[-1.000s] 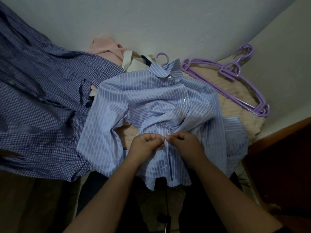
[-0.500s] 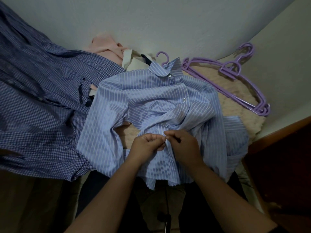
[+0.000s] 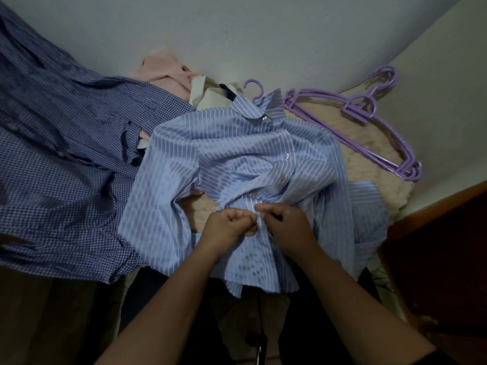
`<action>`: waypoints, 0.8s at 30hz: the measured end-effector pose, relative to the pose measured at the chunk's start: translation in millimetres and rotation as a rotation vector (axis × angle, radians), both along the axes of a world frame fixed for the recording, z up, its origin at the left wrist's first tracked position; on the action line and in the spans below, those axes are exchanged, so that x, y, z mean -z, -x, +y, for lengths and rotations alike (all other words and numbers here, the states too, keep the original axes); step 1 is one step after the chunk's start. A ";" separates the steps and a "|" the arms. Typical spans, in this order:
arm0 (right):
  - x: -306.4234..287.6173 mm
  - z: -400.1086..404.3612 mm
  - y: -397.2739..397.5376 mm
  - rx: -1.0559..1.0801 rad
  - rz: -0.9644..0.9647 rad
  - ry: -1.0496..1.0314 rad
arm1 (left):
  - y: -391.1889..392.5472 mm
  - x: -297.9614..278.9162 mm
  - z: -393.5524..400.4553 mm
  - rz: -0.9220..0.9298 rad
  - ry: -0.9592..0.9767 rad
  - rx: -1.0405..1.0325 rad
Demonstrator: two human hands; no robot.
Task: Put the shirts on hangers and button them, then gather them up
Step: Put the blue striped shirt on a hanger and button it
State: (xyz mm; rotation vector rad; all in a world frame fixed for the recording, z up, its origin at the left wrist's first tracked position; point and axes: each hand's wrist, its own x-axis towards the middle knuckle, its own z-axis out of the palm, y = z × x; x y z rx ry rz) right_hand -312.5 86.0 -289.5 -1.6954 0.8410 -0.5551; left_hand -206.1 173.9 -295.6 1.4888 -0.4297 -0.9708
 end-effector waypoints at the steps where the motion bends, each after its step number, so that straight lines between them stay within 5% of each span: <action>1: 0.8 -0.7 0.3 0.004 -0.013 -0.034 | -0.2 0.3 -0.2 0.031 0.001 0.002; 6: 5.0 -2.4 0.7 0.006 -0.032 -0.111 | -1.1 6.8 0.4 0.265 0.030 -0.014; 24: -54.9 -58.0 -27.8 0.044 -0.091 -0.061 | -36.5 -72.0 -51.7 0.164 0.121 -0.042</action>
